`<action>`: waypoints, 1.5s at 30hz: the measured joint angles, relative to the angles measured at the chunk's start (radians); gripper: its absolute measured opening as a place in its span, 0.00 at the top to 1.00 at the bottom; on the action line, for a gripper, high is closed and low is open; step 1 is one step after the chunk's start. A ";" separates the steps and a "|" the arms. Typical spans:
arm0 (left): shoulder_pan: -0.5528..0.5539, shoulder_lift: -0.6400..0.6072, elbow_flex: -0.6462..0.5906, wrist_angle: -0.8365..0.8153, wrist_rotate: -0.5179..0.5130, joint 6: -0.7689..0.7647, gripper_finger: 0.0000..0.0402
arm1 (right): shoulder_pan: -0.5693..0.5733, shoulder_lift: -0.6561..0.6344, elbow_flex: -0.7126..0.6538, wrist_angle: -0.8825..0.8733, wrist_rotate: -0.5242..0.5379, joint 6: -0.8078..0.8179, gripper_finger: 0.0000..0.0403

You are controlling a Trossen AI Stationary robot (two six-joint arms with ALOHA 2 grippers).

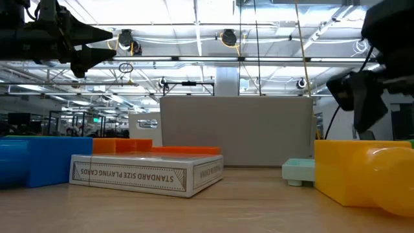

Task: Pick & Place Toys
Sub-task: Put the green game piece into the top gray bin

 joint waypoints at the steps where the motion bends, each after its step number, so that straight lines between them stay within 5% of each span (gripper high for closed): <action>1: 0.000 0.000 0.000 0.000 0.001 0.000 0.31 | 0.002 0.018 0.000 0.000 0.019 -0.002 0.41; 17: 0.000 0.000 0.000 0.000 0.001 0.000 0.31 | -0.060 0.060 0.000 -0.005 0.199 -0.030 0.63; 29: 0.000 0.000 0.000 0.000 0.001 0.000 0.31 | -0.065 0.049 0.000 0.007 0.056 -0.018 0.78; 36: 0.000 0.000 0.000 0.000 0.001 0.000 0.31 | -0.064 0.049 0.000 0.013 0.059 0.048 0.77; 45: 0.000 0.000 0.000 0.000 0.001 0.000 0.31 | -0.064 0.049 0.000 0.079 0.059 0.118 0.59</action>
